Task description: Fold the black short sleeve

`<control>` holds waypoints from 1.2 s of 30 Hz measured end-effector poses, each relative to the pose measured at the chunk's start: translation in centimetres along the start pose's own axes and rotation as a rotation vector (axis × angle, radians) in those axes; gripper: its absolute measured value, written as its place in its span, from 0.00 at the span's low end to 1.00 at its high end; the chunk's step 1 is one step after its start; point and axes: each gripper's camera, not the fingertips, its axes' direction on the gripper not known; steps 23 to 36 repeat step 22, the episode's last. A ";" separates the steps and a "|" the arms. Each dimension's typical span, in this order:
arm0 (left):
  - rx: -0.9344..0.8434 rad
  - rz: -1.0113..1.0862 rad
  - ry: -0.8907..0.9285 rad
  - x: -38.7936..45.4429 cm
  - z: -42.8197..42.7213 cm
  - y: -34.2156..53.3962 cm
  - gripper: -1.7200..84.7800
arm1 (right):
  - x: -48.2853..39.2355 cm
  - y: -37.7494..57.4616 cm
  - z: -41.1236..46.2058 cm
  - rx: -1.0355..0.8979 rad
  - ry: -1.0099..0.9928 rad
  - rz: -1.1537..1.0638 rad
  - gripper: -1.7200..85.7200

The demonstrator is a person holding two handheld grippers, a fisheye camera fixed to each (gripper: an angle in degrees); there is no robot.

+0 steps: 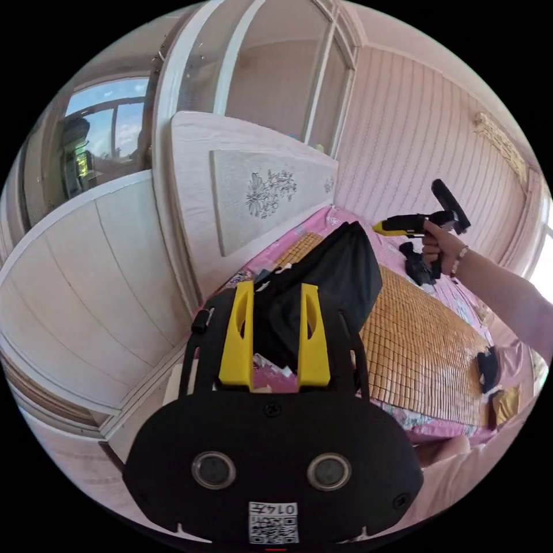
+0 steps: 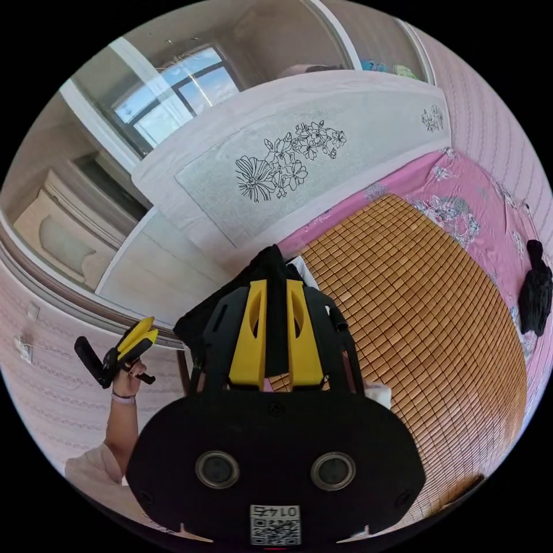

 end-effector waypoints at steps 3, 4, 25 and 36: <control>-0.024 -0.090 0.031 -2.1 1.5 1.0 0.16 | 1.6 2.3 1.3 -0.013 0.061 -0.061 0.10; -0.019 -0.091 0.037 -2.1 1.6 1.5 0.15 | 2.9 4.9 1.4 -0.026 0.086 -0.108 0.10; -0.332 0.727 0.859 37.0 5.1 12.8 0.14 | 15.5 75.9 -30.0 0.288 0.536 1.026 0.08; -0.332 0.727 0.859 37.0 5.1 12.8 0.14 | 15.5 75.9 -30.0 0.288 0.536 1.026 0.08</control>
